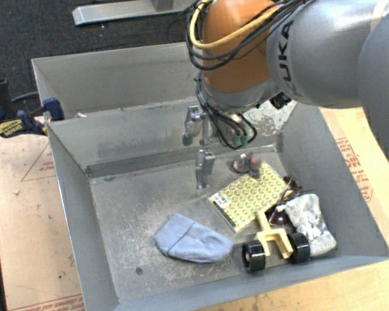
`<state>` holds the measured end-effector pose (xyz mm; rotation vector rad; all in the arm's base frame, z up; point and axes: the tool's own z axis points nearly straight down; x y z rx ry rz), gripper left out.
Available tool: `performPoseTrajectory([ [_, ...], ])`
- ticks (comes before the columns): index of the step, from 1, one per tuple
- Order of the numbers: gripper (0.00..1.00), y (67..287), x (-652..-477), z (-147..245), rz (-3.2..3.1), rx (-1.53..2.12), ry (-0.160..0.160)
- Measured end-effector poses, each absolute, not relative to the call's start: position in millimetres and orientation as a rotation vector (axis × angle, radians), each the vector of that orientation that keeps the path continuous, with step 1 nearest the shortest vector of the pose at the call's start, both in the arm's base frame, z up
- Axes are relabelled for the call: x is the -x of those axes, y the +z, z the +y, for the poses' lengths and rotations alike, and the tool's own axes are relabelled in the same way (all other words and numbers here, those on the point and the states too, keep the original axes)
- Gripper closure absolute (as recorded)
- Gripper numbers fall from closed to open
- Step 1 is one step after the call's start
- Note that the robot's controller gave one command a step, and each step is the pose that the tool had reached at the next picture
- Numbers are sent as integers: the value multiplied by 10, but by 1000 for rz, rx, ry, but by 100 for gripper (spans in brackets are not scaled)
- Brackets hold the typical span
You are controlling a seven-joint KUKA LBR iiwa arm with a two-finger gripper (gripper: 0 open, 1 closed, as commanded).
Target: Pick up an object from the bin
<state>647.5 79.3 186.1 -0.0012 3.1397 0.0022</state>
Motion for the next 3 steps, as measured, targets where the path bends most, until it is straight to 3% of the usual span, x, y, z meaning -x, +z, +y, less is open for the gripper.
performPoseTrajectory([
  [1,0,1385,-6064,934,3133,161,2],
  [2,0,1276,-5618,921,3101,507,2],
  [3,0,1307,-5348,1130,3125,332,2],
])
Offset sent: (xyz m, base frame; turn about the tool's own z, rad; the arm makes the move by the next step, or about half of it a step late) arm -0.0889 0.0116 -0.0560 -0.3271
